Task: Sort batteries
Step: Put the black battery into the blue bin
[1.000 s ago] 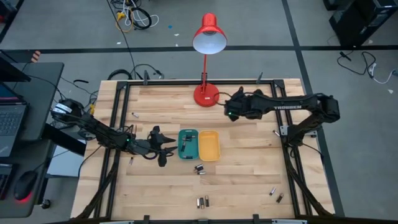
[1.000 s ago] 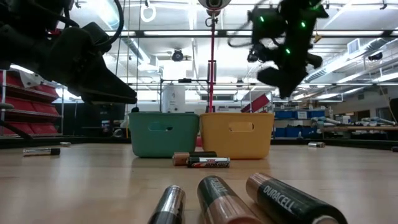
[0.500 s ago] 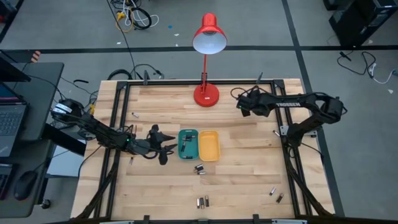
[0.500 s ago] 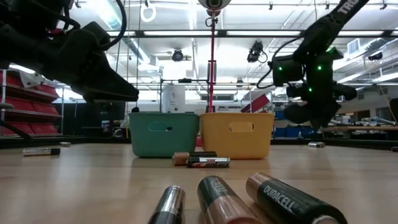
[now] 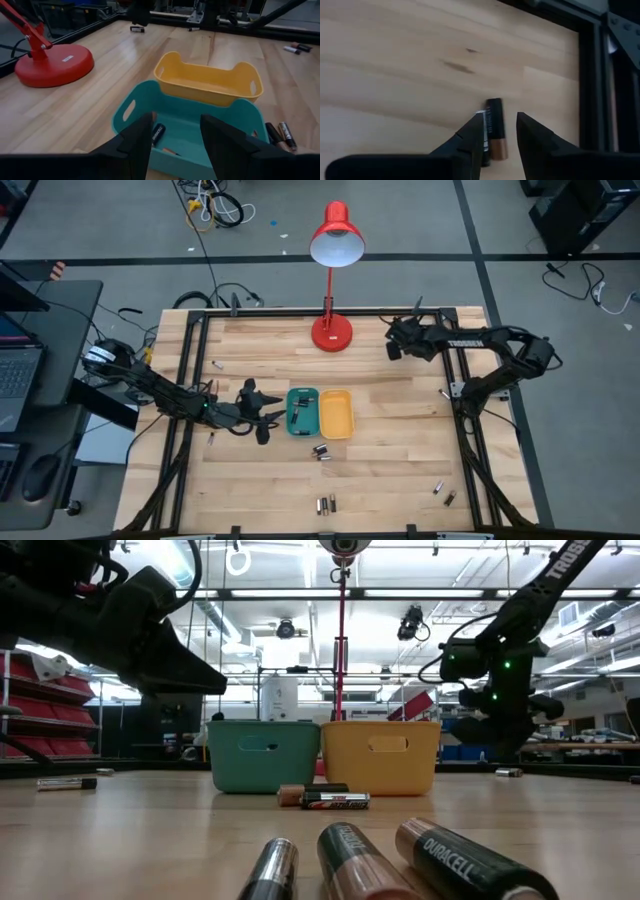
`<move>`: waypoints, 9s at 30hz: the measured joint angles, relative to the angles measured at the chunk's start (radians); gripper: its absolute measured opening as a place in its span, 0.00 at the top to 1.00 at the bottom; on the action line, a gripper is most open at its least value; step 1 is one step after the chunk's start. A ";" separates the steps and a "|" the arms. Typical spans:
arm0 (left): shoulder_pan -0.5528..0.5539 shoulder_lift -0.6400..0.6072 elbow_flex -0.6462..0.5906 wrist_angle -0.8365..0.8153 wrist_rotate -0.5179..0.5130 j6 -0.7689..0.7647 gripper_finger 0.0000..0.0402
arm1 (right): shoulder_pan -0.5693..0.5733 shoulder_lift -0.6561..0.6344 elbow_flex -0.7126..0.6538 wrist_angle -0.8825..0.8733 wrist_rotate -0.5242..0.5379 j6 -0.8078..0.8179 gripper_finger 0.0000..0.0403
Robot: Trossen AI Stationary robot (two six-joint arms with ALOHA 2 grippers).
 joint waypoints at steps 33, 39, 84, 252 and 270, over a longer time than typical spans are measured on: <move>0.000 0.000 0.000 -0.043 0.005 -0.034 0.55 | 0.030 -0.004 -0.135 0.161 -0.154 0.007 0.74; 0.000 0.000 0.000 -0.044 0.005 -0.034 0.55 | 0.136 -0.059 -0.139 0.095 -0.204 0.065 0.73; 0.000 0.000 0.000 -0.040 -0.032 -0.051 0.55 | 0.302 -0.059 -0.137 -0.032 -0.153 0.162 0.88; 0.068 0.197 0.099 0.229 0.352 0.109 0.68 | 1.121 -0.050 -0.283 0.932 -0.396 0.035 0.81; 0.067 0.197 0.099 0.275 0.352 0.109 0.68 | 1.310 -0.055 -0.028 0.243 -0.608 0.452 0.82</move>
